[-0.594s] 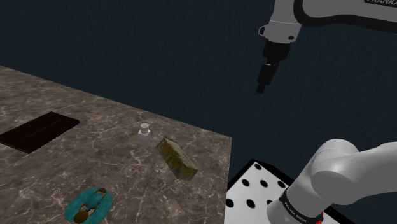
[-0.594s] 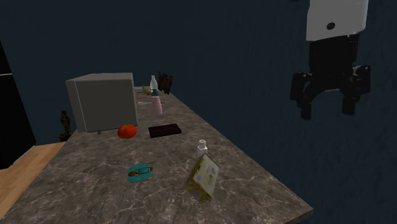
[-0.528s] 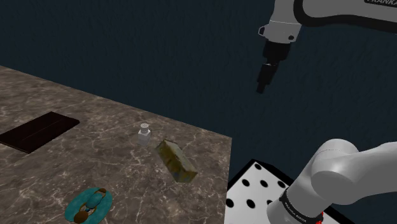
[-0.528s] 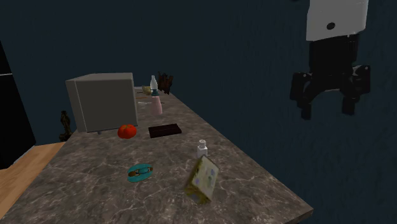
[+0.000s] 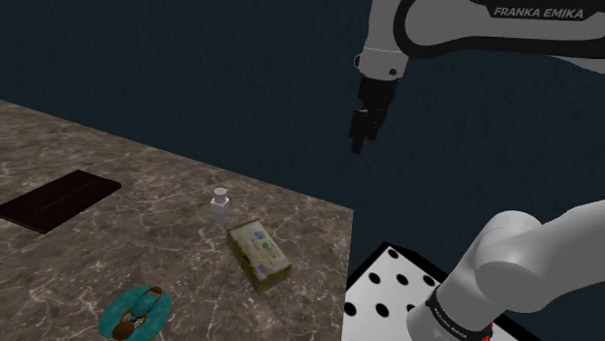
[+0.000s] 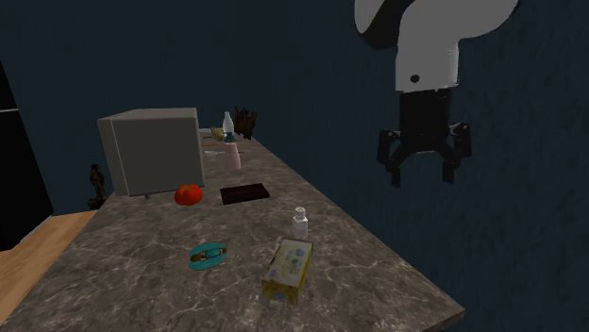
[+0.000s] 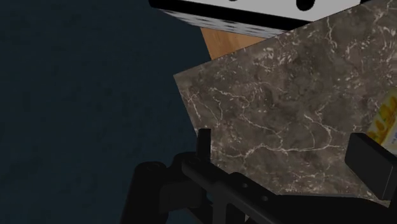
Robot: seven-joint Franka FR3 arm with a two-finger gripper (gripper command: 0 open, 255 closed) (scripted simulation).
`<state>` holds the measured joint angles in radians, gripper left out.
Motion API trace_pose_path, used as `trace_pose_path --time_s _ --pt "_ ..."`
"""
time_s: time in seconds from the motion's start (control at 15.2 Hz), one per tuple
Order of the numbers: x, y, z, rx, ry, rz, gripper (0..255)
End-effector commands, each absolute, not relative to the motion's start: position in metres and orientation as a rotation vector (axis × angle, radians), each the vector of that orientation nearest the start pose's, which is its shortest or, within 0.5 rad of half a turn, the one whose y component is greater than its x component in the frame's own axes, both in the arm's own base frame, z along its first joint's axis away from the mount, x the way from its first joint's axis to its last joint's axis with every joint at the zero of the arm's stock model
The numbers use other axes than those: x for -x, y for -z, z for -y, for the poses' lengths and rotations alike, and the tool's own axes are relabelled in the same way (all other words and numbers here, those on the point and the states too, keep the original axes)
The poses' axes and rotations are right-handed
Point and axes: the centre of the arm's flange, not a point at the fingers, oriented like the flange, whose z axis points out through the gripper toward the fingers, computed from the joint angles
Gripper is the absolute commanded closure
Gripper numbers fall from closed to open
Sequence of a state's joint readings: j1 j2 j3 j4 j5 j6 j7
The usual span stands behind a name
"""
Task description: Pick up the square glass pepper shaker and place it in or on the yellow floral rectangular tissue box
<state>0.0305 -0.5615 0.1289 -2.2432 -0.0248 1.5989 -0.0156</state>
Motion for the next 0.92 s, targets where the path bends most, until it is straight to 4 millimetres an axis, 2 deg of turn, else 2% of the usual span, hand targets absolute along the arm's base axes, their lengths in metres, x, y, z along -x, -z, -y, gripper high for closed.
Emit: trace_pose_path --time_s 0.0,0.86 --pt "-0.384 -0.557 -0.08 3.221 -0.136 0.237 0" --pt "-0.491 -0.48 -0.187 3.178 -0.181 0.171 0"
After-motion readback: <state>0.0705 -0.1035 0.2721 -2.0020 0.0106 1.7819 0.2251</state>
